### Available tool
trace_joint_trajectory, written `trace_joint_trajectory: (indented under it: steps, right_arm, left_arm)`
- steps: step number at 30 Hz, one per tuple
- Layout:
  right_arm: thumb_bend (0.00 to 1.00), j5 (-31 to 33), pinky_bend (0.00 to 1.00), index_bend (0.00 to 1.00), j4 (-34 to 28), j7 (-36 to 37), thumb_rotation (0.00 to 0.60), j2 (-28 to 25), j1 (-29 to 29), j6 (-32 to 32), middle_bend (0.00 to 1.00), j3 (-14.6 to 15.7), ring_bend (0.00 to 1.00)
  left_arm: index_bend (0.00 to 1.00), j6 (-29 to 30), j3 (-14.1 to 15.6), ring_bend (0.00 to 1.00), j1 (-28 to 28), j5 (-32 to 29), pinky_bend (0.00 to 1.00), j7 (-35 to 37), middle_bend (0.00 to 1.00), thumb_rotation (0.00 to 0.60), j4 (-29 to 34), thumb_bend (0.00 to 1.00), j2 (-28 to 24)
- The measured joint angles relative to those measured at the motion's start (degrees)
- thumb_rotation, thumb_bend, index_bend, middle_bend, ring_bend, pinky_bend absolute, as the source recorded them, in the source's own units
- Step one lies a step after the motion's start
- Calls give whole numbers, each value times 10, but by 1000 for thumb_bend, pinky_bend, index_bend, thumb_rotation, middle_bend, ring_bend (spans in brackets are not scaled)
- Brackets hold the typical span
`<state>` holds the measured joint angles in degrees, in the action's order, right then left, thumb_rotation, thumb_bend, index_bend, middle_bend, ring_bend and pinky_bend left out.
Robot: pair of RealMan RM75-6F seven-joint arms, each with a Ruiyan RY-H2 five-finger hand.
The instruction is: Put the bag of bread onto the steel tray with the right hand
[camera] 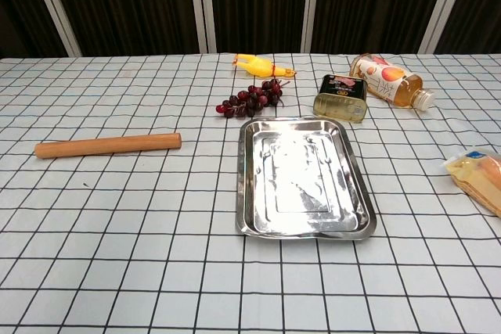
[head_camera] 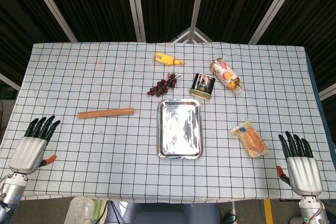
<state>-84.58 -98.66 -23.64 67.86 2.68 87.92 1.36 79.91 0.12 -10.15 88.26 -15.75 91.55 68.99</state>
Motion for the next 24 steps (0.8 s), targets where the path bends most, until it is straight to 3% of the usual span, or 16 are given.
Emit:
trace_joint_trajectory:
  steps: [11, 24]
  right_arm:
    - [260, 0, 96, 0, 17, 51, 600, 19, 23, -46, 0, -11, 0]
    - [260, 163, 96, 0, 119, 77, 600, 107, 114, -206, 0, -95, 0]
  left_arm:
    - [0, -2, -2, 0, 0, -5, 36, -2, 0, 600, 0, 53, 1]
    - [0, -13, -9, 0, -6, -23, 36, 2, 0, 600, -1, 52, 0]
